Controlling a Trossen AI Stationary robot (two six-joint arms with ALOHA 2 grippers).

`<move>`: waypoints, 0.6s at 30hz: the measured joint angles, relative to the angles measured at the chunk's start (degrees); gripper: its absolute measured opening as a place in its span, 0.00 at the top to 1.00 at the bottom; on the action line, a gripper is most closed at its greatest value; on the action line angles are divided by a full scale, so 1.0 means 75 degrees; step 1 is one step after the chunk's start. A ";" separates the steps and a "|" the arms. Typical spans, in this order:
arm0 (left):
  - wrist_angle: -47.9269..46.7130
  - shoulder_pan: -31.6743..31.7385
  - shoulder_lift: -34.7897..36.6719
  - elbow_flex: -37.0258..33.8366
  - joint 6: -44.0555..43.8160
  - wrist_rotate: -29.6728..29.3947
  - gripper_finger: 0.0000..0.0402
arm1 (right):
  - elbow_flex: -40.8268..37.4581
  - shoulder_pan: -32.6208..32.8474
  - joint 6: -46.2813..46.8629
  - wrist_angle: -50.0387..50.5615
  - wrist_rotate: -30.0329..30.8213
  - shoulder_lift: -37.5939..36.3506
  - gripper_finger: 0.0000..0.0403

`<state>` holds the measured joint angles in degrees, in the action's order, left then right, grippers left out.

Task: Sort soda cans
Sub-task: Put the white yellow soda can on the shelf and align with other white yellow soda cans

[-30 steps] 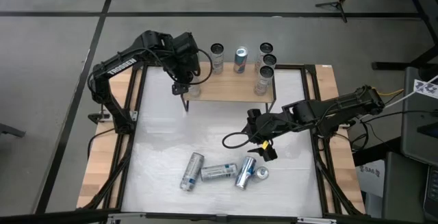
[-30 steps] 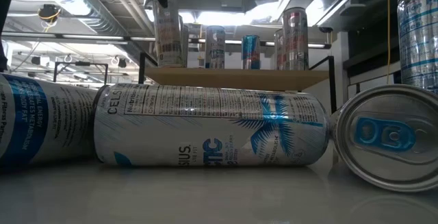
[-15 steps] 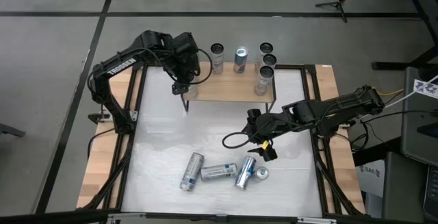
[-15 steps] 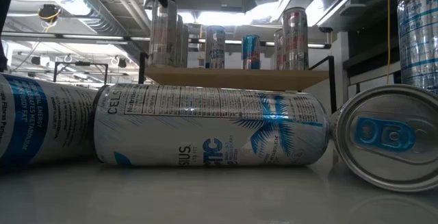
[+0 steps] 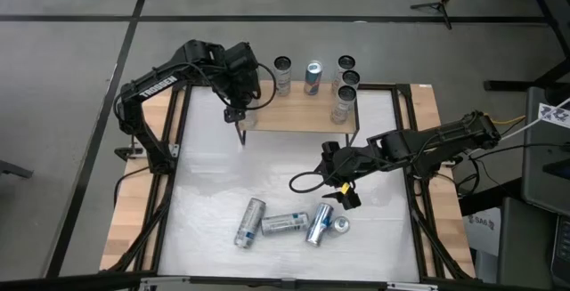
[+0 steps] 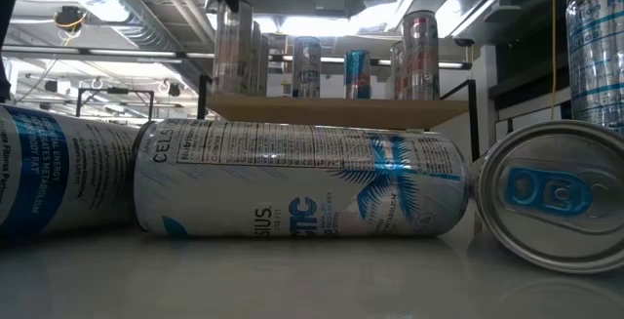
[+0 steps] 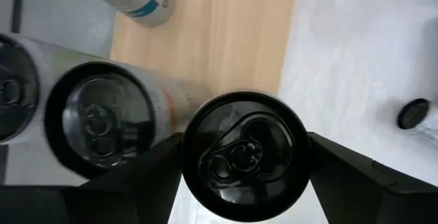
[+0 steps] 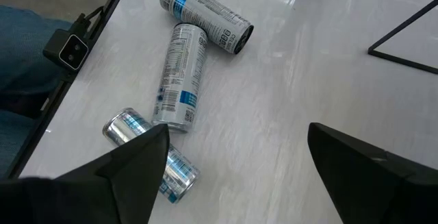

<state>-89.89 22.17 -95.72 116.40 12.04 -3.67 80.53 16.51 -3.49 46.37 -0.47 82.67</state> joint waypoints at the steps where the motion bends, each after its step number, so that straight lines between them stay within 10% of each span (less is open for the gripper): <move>1: 0.0003 0.0000 0.0000 0.0000 -0.0006 -0.0102 0.30 | 0.0000 0.0000 0.0000 0.0000 0.0000 0.0000 0.15; 18: -0.0023 -0.0282 0.0000 0.0000 -0.0133 -0.0378 0.30 | 0.0000 -0.0003 0.0003 0.0000 0.0000 0.0000 0.15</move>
<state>-90.06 20.06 -95.72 116.40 11.05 -6.50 80.53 16.49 -3.47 46.37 -0.47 82.67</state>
